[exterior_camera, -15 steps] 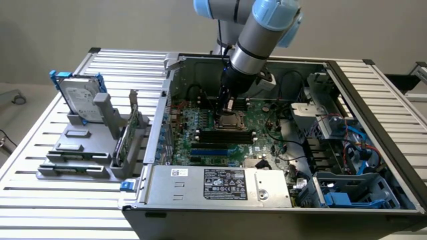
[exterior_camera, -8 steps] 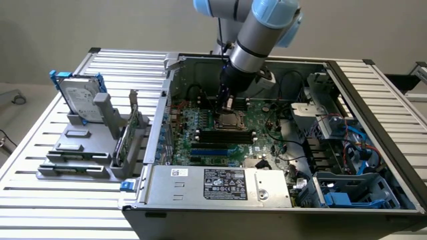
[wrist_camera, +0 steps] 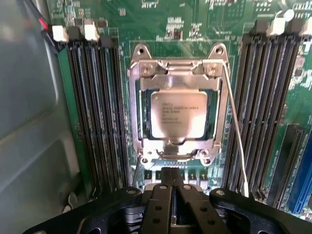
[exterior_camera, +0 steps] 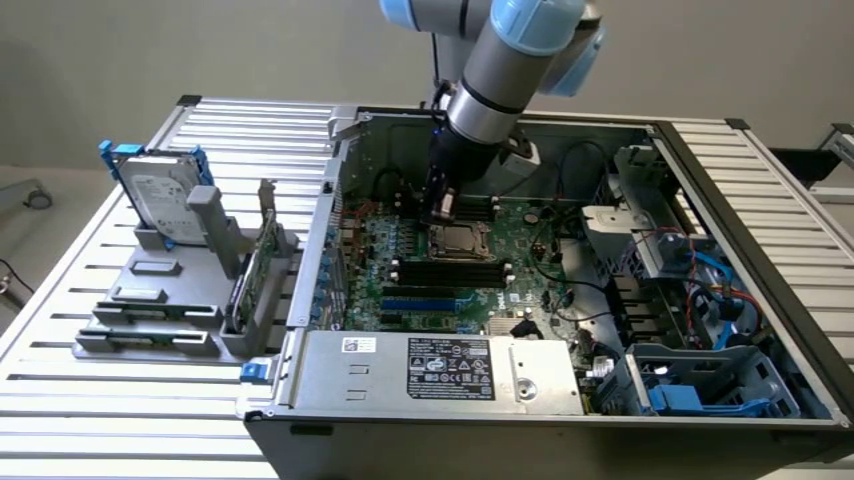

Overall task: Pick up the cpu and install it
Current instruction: 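Close the cpu cover, then install the first cpu locking lever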

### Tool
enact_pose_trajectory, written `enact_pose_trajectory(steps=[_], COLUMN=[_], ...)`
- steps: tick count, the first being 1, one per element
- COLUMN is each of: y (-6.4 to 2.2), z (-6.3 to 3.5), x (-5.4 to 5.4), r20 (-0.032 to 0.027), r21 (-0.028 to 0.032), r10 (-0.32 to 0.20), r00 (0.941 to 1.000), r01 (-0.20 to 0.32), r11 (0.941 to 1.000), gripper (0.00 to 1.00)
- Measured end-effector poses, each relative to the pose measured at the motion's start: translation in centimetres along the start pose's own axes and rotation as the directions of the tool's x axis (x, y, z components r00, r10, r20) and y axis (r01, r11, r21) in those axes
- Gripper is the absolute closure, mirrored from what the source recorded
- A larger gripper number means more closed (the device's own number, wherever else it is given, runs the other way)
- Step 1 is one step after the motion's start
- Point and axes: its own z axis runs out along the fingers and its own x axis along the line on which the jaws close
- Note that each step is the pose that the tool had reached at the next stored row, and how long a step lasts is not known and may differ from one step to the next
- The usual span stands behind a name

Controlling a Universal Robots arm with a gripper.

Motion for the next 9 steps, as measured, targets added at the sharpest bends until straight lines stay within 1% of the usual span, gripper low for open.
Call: enact_pose_trajectory(steps=[2, 3, 9], y=[-0.37, -0.52, -0.58], z=[-0.01, -0.03, -0.05], x=[-0.03, -0.05, -0.06], r20=[-0.0065, -0.0086, -0.0091], r21=[0.0042, 0.0058, 0.0057], r10=[-0.001, -0.001, -0.001], r00=[1.0, 1.0, 1.0], r01=[0.001, 0.001, 0.001], r11=[1.0, 1.0, 1.0], gripper=[0.89, 0.89, 0.89])
